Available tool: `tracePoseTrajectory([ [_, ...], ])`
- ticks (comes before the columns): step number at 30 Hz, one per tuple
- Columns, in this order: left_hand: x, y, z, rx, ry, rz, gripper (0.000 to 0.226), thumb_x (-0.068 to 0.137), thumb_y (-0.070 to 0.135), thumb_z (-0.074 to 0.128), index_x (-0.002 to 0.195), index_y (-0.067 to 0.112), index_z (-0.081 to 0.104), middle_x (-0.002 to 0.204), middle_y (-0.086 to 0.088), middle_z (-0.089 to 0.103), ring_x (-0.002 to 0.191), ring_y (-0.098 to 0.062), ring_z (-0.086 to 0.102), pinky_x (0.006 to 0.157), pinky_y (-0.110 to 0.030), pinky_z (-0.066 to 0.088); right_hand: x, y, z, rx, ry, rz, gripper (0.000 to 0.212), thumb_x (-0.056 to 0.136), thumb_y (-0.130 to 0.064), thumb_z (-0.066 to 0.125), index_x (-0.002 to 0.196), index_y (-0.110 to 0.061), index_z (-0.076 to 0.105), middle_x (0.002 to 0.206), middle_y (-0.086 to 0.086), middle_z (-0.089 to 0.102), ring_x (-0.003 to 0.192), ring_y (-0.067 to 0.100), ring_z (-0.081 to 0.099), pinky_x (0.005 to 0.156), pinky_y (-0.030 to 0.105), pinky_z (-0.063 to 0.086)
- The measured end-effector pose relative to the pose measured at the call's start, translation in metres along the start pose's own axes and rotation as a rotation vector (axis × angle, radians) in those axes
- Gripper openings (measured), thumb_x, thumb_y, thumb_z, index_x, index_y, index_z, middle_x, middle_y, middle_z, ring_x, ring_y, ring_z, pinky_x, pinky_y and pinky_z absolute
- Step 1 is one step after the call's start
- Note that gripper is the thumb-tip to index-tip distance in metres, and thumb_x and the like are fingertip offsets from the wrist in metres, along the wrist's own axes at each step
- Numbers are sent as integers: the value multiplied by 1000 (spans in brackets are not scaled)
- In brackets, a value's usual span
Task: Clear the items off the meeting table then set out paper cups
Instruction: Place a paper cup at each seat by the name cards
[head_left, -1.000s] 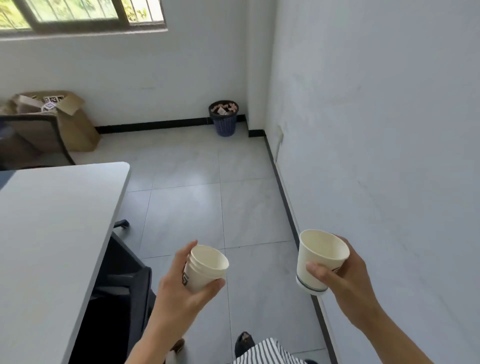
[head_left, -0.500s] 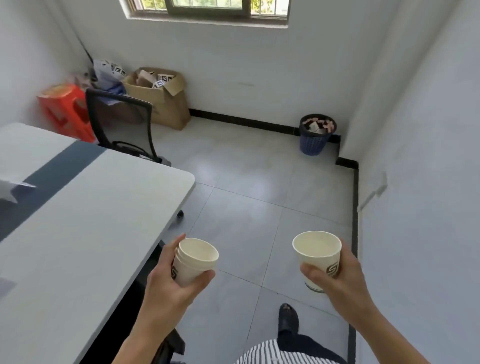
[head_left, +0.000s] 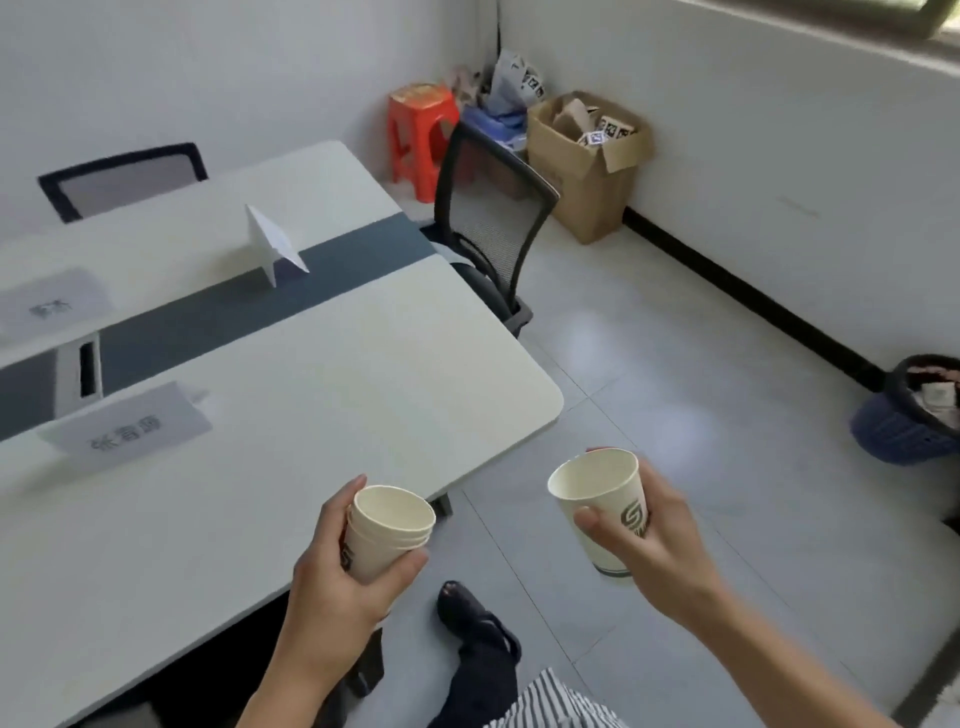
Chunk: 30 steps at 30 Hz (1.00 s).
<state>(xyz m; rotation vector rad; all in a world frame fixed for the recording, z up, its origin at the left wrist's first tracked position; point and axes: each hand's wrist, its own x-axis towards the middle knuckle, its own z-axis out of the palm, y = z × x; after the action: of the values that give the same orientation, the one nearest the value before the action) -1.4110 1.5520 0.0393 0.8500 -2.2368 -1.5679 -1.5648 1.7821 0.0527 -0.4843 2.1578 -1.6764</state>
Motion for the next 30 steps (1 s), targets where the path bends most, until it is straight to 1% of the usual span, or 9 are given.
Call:
tracePoseTrajectory([
  [4, 55, -5, -16, -4, 66, -14, 75, 67, 17, 85, 128, 38, 44, 104, 39, 54, 97, 11, 55, 73, -9, 47, 68, -8, 37, 17, -84, -7, 53, 61, -53, 72, 102, -23, 62, 87, 6, 65, 77, 26, 63, 58, 27, 53],
  [8, 110, -3, -46, -22, 130, -35, 74, 65, 24, 86, 120, 49, 44, 106, 35, 56, 100, 5, 56, 73, -4, 47, 135, -32, 71, -25, -176, -20, 51, 60, -55, 71, 102, -28, 61, 89, -1, 67, 77, 17, 64, 64, 26, 53],
  [12, 155, -4, -74, -30, 185, -65, 75, 65, 28, 86, 122, 50, 42, 104, 35, 56, 98, 4, 56, 70, -6, 49, 194, -48, 102, -53, -253, -32, 49, 62, -57, 69, 98, -24, 61, 86, -3, 68, 73, 9, 64, 63, 23, 52],
  [16, 176, -7, -88, -50, 286, -127, 77, 65, 27, 85, 126, 46, 43, 103, 34, 56, 94, 3, 57, 76, -31, 57, 242, -55, 134, -98, -400, -5, 52, 64, -61, 66, 97, -21, 61, 84, -2, 68, 71, 6, 63, 62, 23, 51],
  [20, 186, -19, -95, -91, 395, -234, 79, 66, 30, 85, 131, 44, 41, 103, 34, 56, 92, 3, 59, 74, -43, 59, 303, -59, 180, -139, -569, -11, 54, 63, -62, 67, 100, -22, 61, 85, -4, 70, 74, 6, 64, 63, 20, 52],
  [22, 187, -23, -99, -95, 471, -290, 79, 66, 33, 85, 131, 44, 41, 106, 36, 55, 94, 5, 59, 75, -42, 58, 334, -59, 212, -140, -661, -10, 54, 63, -61, 69, 102, -25, 60, 86, -9, 70, 77, 4, 65, 63, 19, 52],
  [25, 187, -22, -105, -81, 605, -372, 73, 67, 34, 84, 122, 52, 39, 108, 39, 54, 99, 9, 56, 80, -29, 54, 382, -52, 271, -204, -763, -40, 58, 66, -54, 77, 112, -26, 57, 96, -11, 68, 90, 5, 65, 69, 20, 51],
  [27, 187, -25, -106, -105, 674, -446, 69, 65, 37, 84, 116, 53, 42, 108, 36, 56, 98, 7, 58, 78, -35, 57, 410, -42, 317, -249, -810, -78, 58, 70, -43, 81, 117, -23, 54, 100, -14, 65, 93, 2, 61, 70, 17, 47],
  [30, 184, -34, -99, -133, 751, -559, 68, 63, 34, 85, 114, 54, 45, 106, 33, 58, 94, 4, 60, 76, -41, 59, 444, -26, 385, -336, -862, -131, 62, 69, -34, 82, 121, -19, 50, 103, -7, 62, 92, 13, 59, 67, 17, 42],
])
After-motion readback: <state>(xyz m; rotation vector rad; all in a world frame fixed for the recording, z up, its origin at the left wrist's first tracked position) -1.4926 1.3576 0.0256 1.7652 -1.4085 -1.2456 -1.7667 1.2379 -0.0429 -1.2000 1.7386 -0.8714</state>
